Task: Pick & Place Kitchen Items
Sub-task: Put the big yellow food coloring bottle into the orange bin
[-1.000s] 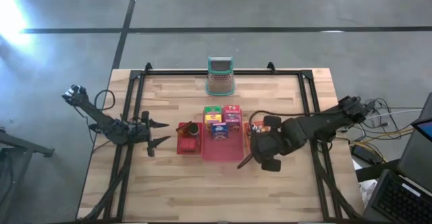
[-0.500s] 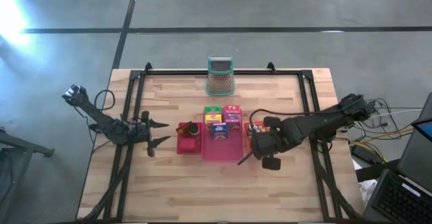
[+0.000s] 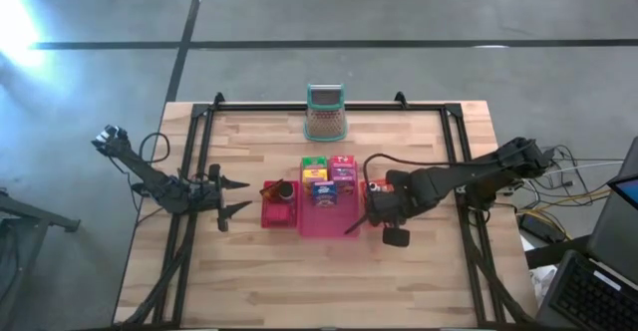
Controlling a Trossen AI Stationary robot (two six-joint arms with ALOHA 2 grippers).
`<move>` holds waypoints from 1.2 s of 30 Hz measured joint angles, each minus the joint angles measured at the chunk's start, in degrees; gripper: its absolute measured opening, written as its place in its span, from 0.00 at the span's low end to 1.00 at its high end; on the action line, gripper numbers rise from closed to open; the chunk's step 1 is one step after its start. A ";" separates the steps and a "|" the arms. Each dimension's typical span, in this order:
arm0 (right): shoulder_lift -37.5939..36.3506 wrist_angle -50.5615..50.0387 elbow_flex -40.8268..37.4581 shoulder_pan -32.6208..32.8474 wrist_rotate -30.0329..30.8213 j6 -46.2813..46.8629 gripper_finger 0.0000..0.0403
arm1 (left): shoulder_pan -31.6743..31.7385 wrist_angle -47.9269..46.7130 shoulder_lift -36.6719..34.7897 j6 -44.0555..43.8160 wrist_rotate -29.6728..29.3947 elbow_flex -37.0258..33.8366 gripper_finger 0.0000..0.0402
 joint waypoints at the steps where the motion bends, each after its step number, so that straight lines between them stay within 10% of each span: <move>1: 0.00 0.63 -0.38 0.00 -0.46 -0.06 0.08 | 0.00 0.00 0.00 0.00 0.01 -0.01 0.59; 36: 0.02 14.18 -11.65 -5.31 -7.05 -5.33 0.08 | 0.00 0.00 0.00 0.00 0.01 -0.01 0.59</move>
